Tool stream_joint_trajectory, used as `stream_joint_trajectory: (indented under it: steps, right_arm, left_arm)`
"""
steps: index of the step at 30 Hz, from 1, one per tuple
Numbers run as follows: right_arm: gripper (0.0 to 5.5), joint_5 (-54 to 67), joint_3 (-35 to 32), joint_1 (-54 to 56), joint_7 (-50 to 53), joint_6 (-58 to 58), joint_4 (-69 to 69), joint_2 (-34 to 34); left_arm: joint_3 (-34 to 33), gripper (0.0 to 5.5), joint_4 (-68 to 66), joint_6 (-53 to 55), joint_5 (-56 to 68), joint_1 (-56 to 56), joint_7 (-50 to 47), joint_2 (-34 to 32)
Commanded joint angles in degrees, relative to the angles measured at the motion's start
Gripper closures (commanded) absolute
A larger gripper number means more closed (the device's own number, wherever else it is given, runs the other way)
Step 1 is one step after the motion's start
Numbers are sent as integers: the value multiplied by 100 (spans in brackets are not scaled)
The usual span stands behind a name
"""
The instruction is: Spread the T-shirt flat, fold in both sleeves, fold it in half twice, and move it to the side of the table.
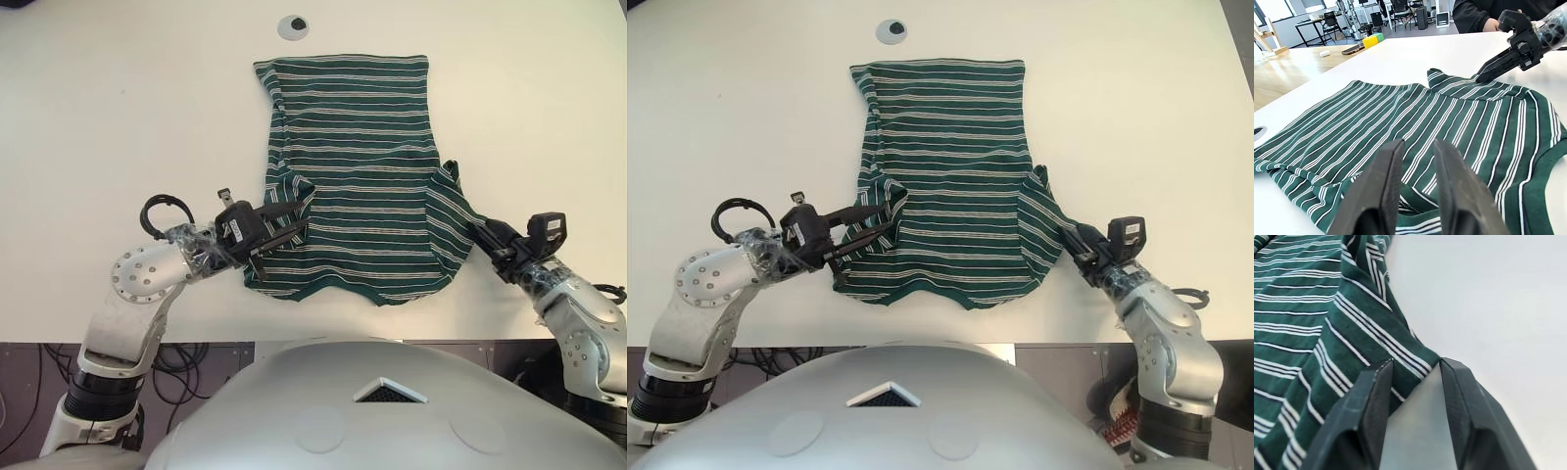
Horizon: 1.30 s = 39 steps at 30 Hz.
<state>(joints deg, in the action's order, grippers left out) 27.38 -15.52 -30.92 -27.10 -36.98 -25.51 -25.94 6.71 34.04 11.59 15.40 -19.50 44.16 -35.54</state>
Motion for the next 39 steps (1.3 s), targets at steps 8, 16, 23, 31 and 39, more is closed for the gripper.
stream_joint_trajectory:
  steps: [8,16,23,31,39]
  right_arm:
    - [548,-591,363,-332,83,94,218,-298]
    - [548,-1670,829,-537,166,1726,-799,-266]
    - [548,-2562,1771,-491,0,1975,-1444,-475]
    - [548,-3580,3322,-348,-405,1693,-1161,-875]
    - [481,-2969,3002,-199,-308,1342,-1118,-571]
  left_arm:
    - [225,446,-137,-171,-145,79,-95,148]
    - [305,446,-315,-264,-343,74,-25,68]
    - [409,446,-446,-374,-492,82,-78,156]
    - [285,446,-456,-356,-470,119,-80,98]
    - [77,446,-814,-773,-463,313,-184,278]
